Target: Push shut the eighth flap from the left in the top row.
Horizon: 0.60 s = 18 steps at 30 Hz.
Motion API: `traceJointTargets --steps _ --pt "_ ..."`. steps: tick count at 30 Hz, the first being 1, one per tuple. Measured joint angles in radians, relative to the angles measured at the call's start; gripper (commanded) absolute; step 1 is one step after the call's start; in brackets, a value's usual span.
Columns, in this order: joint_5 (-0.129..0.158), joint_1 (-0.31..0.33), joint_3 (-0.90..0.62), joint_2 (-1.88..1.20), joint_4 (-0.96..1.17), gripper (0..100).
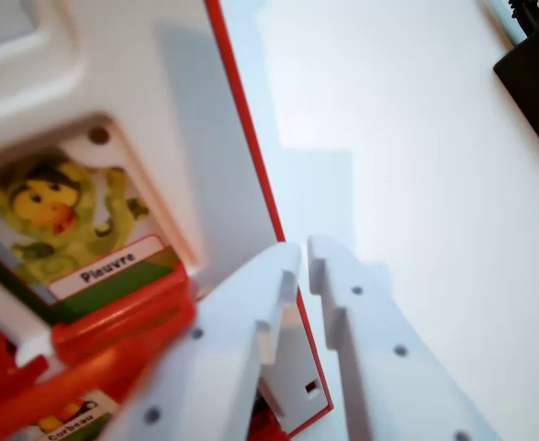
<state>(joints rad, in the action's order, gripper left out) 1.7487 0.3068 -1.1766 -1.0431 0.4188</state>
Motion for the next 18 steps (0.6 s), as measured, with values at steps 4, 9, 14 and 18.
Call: traceJointTargets --steps 4,9,14,18 --pt "-0.002 0.0 0.046 0.025 0.014 1" --pt "-0.002 0.0 0.054 0.026 0.014 1" --pt "-0.002 -0.015 0.054 0.026 0.023 1" --pt "-0.002 -0.031 0.077 0.026 0.031 1"
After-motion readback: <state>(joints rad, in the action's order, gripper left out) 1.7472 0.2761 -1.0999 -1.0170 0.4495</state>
